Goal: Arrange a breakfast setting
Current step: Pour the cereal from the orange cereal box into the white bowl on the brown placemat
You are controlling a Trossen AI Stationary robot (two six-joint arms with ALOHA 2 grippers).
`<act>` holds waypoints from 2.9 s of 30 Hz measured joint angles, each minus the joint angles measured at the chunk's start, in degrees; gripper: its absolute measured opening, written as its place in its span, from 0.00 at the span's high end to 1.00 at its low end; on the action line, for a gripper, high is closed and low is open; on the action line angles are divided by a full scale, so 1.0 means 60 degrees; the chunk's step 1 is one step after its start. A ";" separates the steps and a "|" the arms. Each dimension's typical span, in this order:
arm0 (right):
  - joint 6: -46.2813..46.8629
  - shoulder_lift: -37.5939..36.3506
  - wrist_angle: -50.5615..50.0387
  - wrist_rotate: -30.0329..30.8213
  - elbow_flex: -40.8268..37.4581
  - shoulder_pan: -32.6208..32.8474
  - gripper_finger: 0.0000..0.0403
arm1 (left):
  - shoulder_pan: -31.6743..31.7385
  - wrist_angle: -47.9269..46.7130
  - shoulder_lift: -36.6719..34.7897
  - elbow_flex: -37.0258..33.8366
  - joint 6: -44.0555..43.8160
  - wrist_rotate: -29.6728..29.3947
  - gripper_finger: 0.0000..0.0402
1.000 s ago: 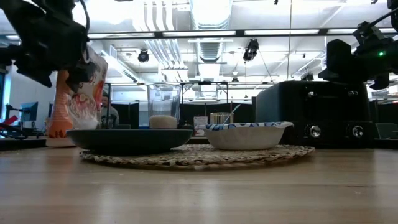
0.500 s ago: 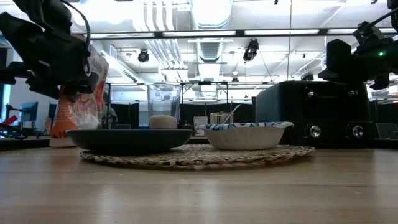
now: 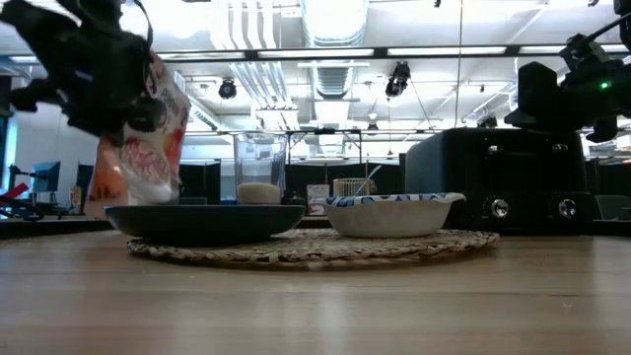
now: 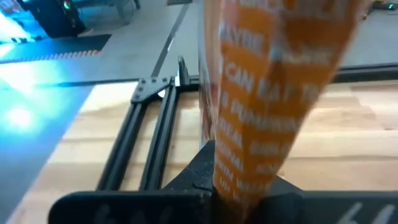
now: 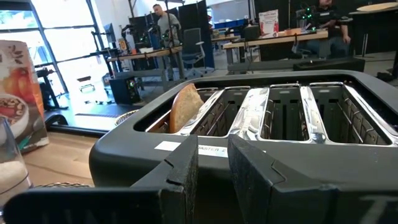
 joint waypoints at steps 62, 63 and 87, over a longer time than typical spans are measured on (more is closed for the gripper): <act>0.0000 0.0000 -0.0002 0.0000 0.0000 0.0000 0.80 | -0.3452 -0.1875 0.3545 1.3000 0.9363 0.3579 1.00; 0.0000 0.0000 -0.0002 0.0000 0.0000 0.0003 0.80 | -0.3436 -0.1875 0.3597 1.3000 0.9352 0.3743 1.00; 0.0000 0.0000 0.0001 0.0000 0.0000 0.0003 0.80 | -0.2373 -0.1868 0.4779 1.3070 0.9175 0.7105 1.00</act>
